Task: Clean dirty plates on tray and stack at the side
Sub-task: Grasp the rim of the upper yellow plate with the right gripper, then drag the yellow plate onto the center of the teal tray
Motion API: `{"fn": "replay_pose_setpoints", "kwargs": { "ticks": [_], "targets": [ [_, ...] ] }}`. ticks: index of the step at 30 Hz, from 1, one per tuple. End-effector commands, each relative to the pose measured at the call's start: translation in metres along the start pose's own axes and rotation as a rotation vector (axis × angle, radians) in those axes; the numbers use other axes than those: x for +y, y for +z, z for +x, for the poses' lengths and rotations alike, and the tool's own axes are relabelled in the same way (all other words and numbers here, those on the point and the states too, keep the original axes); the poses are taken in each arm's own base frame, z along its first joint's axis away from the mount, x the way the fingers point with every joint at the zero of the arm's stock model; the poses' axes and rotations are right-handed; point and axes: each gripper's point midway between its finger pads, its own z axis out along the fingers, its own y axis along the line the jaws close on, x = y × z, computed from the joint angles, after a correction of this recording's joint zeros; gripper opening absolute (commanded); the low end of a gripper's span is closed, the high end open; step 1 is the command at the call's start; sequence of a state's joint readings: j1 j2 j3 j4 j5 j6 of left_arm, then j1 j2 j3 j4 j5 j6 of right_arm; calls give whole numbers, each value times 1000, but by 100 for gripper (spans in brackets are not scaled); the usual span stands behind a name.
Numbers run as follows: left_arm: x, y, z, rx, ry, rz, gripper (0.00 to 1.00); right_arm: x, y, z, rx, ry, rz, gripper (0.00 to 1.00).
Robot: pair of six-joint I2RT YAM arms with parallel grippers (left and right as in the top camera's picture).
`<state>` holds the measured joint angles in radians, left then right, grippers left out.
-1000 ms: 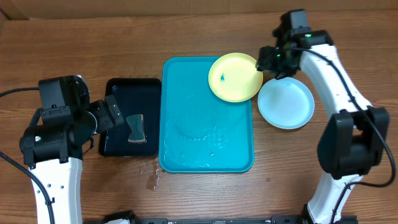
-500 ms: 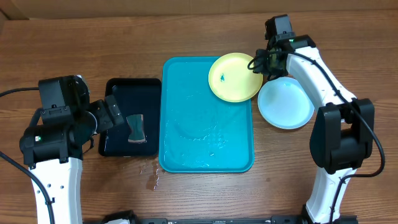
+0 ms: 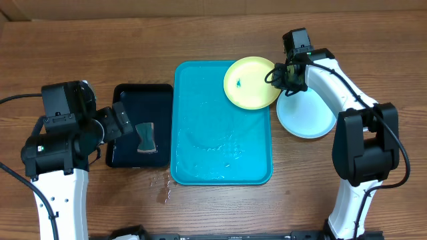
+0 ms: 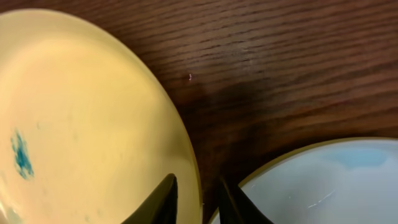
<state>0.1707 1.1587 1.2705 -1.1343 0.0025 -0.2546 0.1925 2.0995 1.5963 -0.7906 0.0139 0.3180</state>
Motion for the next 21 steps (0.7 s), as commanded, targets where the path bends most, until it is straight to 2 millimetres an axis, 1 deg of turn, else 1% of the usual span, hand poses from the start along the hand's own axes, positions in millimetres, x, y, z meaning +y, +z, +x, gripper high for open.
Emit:
{"fn": "replay_pose_setpoints", "kwargs": {
  "ticks": [1, 7, 10, 11, 13, 16, 21],
  "targets": [
    [1, -4, -5, -20, 16, -8, 100, 0, 1, 5, 13, -3, 3, 18],
    [1, -4, -5, -20, 16, -8, 100, -2, 7, 12, 27, -3, 9, 17],
    [1, -4, -5, -19, 16, -8, 100, -2, 7, 11, 23, -3, 7, 11],
    [1, -4, -5, -20, 16, -7, 100, -2, 7, 10, 19, -3, 6, 6],
    [1, -4, -5, -20, 16, -8, 100, 0, 7, 9, 18, -3, -4, 4],
    [1, -4, -5, -20, 16, -8, 100, 9, 6, 11, 33, -4, -52, 4],
    [1, -4, -5, -20, 16, -8, 100, 35, -4, 19, 84, -4, -207, 4]
  ]
}}
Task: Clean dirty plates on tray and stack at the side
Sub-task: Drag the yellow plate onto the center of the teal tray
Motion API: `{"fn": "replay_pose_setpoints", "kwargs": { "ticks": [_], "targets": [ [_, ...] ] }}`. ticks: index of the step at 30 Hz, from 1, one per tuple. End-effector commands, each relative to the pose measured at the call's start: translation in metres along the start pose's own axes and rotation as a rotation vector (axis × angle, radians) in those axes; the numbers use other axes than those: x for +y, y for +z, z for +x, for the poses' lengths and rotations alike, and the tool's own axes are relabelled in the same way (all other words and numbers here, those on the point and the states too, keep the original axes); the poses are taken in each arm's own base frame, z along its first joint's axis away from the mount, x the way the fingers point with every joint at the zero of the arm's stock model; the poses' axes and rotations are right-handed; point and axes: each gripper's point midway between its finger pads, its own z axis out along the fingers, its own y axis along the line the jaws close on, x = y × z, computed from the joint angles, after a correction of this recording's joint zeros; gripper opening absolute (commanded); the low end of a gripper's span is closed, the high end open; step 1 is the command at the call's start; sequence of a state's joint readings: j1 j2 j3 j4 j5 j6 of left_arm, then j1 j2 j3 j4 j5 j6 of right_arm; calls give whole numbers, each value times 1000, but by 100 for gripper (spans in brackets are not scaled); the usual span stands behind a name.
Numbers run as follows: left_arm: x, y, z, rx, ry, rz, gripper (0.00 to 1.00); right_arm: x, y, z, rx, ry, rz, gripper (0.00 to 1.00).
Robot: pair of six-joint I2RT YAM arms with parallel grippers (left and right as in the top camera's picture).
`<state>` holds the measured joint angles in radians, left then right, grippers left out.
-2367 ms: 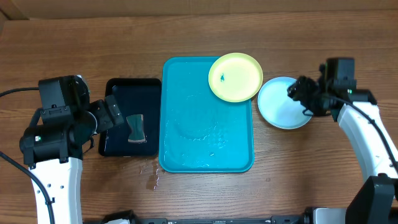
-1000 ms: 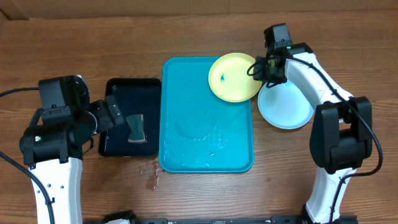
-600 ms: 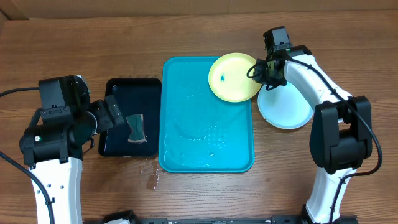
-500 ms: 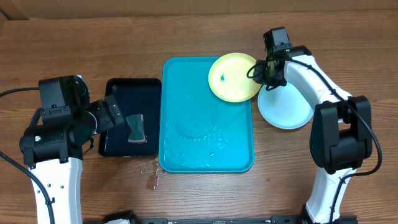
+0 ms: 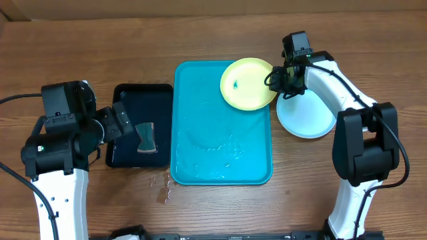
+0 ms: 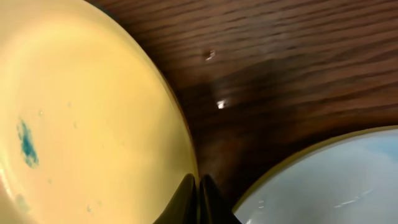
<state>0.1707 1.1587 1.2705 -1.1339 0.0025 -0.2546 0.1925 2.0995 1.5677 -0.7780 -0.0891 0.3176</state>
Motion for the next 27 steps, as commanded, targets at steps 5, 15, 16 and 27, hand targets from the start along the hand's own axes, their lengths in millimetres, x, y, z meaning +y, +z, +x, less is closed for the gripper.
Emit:
{"fn": "replay_pose_setpoints", "kwargs": {
  "ticks": [5, 15, 16, 27],
  "targets": [
    [1, -4, -5, -19, 16, -8, 100, 38, -20, 16, 58, -23, -158, 4],
    [1, -4, -5, -19, 16, -8, 100, 66, -22, 78, 233, 18, -102, 4],
    [1, -4, -5, -19, 16, -8, 100, 70, -23, 84, 247, 5, -99, 4],
    [1, -4, -5, -19, 16, -8, 100, 91, -23, 119, 294, 10, -21, 5]
  ]
}}
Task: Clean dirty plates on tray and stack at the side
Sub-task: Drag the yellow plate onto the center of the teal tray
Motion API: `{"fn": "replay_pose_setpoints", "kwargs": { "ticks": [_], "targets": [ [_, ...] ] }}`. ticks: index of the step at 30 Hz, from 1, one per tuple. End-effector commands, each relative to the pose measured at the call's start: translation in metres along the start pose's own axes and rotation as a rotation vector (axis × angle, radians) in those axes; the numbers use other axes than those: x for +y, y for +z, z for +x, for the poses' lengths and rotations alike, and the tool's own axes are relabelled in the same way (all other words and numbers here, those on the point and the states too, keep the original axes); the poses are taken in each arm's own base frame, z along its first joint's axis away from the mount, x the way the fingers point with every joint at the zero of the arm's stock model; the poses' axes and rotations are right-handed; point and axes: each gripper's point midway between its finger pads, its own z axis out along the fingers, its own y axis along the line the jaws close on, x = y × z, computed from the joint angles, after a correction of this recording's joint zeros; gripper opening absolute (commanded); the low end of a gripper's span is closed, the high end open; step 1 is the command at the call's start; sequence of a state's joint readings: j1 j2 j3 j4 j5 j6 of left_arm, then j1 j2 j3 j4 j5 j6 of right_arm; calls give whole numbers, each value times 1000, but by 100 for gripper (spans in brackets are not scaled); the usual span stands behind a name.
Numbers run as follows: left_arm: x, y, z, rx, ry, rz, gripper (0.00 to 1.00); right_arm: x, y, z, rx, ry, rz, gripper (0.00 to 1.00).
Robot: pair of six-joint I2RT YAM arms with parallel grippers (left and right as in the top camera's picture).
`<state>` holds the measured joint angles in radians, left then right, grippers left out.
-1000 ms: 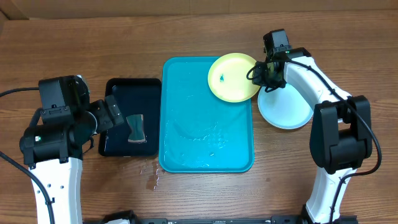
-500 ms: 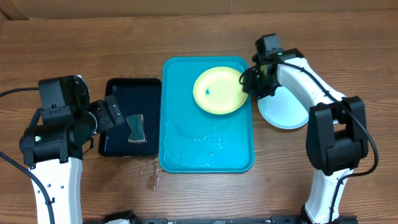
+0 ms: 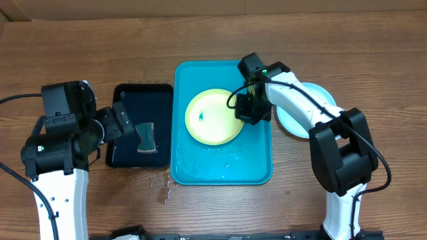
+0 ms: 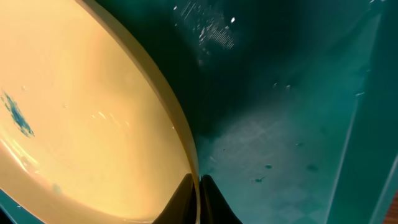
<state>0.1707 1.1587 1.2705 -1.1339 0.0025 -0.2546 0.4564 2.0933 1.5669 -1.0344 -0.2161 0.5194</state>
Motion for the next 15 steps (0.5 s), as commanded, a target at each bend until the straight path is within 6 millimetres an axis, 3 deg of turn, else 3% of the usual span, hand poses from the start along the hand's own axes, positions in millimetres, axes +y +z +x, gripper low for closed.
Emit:
{"fn": "replay_pose_setpoints", "kwargs": {
  "ticks": [1, 8, 15],
  "targets": [
    [1, -4, -5, -19, 16, -8, 100, 3, -17, -1, -43, 22, -5, 6],
    [1, -4, -5, -19, 16, -8, 100, -2, -17, 0, -44, 25, 23, 10],
    [1, -4, -5, -19, 16, -8, 100, -8, -17, -5, -71, 25, 60, 39]
  ]
}}
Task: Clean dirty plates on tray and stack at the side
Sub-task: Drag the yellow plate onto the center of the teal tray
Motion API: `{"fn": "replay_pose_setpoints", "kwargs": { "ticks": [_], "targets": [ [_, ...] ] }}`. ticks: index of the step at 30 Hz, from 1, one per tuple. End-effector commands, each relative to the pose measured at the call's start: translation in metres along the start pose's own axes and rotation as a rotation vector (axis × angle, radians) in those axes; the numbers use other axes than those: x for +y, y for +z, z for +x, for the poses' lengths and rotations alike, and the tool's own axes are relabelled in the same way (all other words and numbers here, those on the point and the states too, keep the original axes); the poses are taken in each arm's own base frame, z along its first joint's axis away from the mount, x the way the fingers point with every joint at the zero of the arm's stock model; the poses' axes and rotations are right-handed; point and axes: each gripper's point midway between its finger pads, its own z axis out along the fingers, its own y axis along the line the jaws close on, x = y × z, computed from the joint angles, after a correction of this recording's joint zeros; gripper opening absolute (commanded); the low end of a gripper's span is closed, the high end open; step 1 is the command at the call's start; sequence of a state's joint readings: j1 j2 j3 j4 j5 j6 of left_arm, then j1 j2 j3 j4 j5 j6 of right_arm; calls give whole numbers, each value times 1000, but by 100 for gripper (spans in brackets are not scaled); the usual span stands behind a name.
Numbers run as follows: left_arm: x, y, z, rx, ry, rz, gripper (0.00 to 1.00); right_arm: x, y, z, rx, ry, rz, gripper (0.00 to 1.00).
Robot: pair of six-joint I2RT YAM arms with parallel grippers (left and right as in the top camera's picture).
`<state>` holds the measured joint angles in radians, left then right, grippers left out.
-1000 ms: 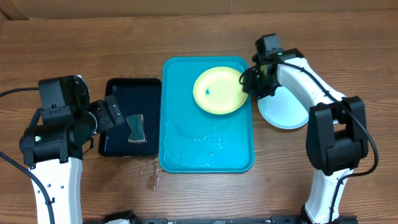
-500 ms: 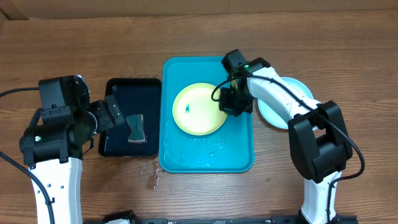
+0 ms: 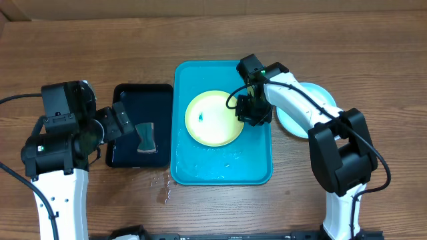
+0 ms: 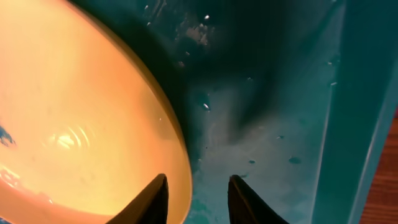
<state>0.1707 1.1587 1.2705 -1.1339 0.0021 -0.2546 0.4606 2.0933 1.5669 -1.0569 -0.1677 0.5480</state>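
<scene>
A yellow plate [image 3: 213,119] with a small blue smear lies flat in the turquoise tray [image 3: 193,167]; in the right wrist view the plate [image 4: 74,112] fills the left side. My right gripper [image 3: 248,112] stands open at the plate's right rim, one finger over the plate, the other over the wet tray floor [image 4: 273,137]; the gripper [image 4: 198,186] holds nothing. A white plate [image 3: 313,120] rests on the table right of the tray, partly under the right arm. My left gripper [image 3: 130,128] hovers over the black bin by the sponge [image 3: 145,137]; its jaws are hard to read.
The black bin [image 3: 127,93] holding the sponge sits left of the tray. A small puddle [image 3: 163,190] lies on the wood near the tray's front left corner. The tray's raised right wall [image 4: 354,112] is close to my right fingers.
My right gripper has opened and let go of the yellow plate's rim; the plate lies in the tray where it was. The left arm is unchanged.
The yellow plate hung over the tray's back right corner with my right fingers open astride its rim. They then shut on the rim. Later the plate was in the middle of the tray, still gripped. Now it lies there released.
</scene>
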Motion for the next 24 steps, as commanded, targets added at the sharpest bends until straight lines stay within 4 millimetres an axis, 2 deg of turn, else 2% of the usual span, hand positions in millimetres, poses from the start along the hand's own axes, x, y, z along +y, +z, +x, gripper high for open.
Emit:
{"fn": "replay_pose_setpoints", "kwargs": {
  "ticks": [1, 5, 15, 22, 24],
  "targets": [
    [1, -4, -5, -19, 16, -7, 100, -1, -17, -6, -64, -3, 8, 46],
    [1, -4, -5, -19, 16, -7, 100, -2, -17, -8, -72, -6, 14, 69],
    [1, -4, -5, -19, 16, -7, 100, -7, -20, -13, -105, -5, 49, 71],
    [1, -4, -5, -19, 16, -7, 100, -4, -41, -17, -167, -9, 31, 72],
    [1, -4, -5, -19, 16, -7, 100, -2, -47, -18, -182, -11, 21, 76]
  ]
}}
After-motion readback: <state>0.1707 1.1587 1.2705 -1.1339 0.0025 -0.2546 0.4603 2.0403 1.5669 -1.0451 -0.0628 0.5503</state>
